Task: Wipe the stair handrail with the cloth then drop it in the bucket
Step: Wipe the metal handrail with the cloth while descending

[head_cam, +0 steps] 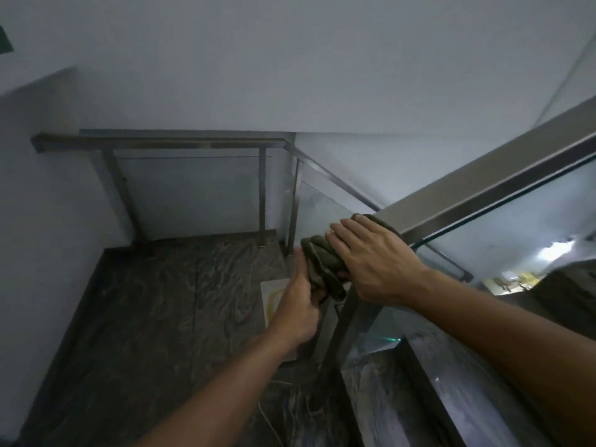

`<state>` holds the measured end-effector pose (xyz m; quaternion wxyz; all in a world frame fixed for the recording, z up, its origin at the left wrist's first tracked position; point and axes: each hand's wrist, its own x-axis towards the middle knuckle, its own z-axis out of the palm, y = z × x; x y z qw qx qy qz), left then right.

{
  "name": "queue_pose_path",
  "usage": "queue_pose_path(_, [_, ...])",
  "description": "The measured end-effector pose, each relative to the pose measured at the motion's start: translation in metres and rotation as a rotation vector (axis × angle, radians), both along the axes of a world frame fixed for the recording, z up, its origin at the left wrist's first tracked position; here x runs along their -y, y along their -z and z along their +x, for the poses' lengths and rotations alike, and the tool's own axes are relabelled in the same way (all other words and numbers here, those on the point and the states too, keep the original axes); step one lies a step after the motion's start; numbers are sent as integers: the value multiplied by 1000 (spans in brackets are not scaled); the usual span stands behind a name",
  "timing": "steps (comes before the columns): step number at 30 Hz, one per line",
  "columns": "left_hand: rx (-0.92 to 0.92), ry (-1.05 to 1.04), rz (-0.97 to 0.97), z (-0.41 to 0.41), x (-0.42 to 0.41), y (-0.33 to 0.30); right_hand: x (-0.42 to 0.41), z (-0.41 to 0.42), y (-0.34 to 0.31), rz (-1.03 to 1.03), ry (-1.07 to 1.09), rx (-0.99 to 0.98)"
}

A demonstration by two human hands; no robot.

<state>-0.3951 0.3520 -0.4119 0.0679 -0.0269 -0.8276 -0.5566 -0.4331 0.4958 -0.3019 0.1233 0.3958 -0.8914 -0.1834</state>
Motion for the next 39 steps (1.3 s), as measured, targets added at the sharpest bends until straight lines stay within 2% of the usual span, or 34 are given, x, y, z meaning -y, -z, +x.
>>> queue_pose_path(4, [46,102,-63,8,22,6,13,9,5,4,75,38])
queue_pose_path(12, [170,184,-52,15,50,10,30,23,12,18,183,87])
queue_pose_path(18, [175,263,-149,5,86,17,47,30,34,-11,210,62])
queue_pose_path(24, [160,425,-392,-14,138,26,85,38,62,55,263,-22])
queue_pose_path(27, [144,492,-506,-29,163,25,102,47,73,31,287,53])
queue_pose_path(33, [313,712,-722,-54,197,24,135,66,116,-208,489,377])
queue_pose_path(37, [389,848,-757,-67,200,14,148,79,113,-606,751,669])
queue_pose_path(39, [414,888,-755,-76,199,7,153,85,112,-743,830,749])
